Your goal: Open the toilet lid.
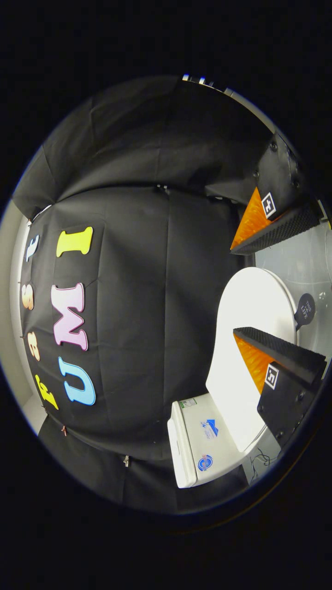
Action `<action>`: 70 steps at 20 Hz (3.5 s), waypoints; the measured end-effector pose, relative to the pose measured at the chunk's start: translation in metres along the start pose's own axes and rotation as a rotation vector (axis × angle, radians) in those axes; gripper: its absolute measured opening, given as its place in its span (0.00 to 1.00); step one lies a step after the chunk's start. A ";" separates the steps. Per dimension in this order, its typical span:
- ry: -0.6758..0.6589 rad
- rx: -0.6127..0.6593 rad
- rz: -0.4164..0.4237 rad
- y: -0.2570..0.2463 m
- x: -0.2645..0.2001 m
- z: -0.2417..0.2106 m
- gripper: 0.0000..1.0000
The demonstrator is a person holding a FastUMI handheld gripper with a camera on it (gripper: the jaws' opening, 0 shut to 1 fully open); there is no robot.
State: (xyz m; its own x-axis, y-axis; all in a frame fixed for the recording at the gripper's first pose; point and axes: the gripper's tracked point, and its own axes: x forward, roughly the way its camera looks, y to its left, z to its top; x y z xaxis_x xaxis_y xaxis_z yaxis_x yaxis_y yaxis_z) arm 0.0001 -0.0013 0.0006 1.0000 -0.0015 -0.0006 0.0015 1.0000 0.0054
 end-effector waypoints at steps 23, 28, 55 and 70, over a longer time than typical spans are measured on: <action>0.027 0.037 -0.006 -0.005 0.001 -0.008 0.98; 0.058 0.092 -0.022 -0.013 0.004 -0.016 0.98; 0.603 1.114 0.003 -0.001 -0.023 -0.135 0.76; 0.650 1.297 0.037 0.005 -0.020 -0.150 0.43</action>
State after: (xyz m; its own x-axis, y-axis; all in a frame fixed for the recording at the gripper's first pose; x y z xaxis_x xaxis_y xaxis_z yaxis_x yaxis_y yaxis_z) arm -0.0200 0.0041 -0.1497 0.8230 0.3792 -0.4230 0.3281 0.2907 0.8988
